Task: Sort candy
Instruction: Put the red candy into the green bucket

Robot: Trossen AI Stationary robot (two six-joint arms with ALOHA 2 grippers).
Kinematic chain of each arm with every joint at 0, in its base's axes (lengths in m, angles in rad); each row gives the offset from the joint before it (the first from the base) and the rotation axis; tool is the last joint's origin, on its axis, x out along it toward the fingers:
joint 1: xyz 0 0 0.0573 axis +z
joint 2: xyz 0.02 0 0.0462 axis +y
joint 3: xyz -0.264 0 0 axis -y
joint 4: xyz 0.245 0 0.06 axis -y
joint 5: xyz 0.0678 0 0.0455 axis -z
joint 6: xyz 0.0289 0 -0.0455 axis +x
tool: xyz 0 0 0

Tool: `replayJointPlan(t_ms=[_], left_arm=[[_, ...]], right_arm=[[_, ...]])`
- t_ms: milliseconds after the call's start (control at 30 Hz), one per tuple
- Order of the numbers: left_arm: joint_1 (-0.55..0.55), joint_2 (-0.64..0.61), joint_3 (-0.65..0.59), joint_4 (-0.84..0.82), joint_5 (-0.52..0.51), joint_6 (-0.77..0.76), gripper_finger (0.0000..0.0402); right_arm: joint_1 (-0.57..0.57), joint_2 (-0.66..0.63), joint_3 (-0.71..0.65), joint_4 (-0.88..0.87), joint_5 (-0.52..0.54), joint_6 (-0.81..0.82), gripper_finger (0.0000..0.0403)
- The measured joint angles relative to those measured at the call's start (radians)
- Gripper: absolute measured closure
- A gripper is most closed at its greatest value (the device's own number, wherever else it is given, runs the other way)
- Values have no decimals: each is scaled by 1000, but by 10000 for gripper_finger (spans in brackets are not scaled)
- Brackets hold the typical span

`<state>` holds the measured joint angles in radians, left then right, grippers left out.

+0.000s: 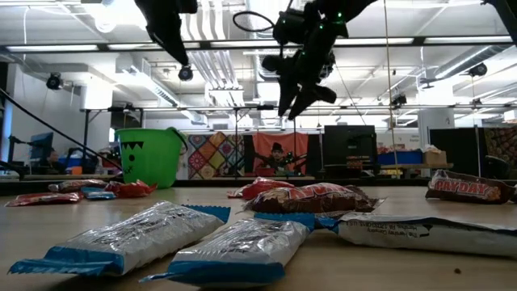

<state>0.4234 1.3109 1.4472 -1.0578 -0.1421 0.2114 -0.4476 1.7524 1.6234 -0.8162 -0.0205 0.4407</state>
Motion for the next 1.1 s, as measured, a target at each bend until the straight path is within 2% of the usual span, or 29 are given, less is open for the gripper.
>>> replayJointPlan(t_ms=[133,467,533,667,900,1100], left_arm=[[51,3,-37,55,119,62,269],[156,91,-38,155,128,77,269],[171,116,-10,161,128,41,269],[189,164,67,159,126,13,269],[233,219,175,126,106,25,269],[292,218,180,72,106,22,269]], right_arm=[[-24,28,0,-2,-14,-128,275],[-121,104,0,24,-43,-451,275],[-140,122,0,49,-88,-496,275],[-168,183,0,105,-164,-515,275],[-186,315,43,116,-167,-523,275],[-192,387,127,115,-167,-524,275]])
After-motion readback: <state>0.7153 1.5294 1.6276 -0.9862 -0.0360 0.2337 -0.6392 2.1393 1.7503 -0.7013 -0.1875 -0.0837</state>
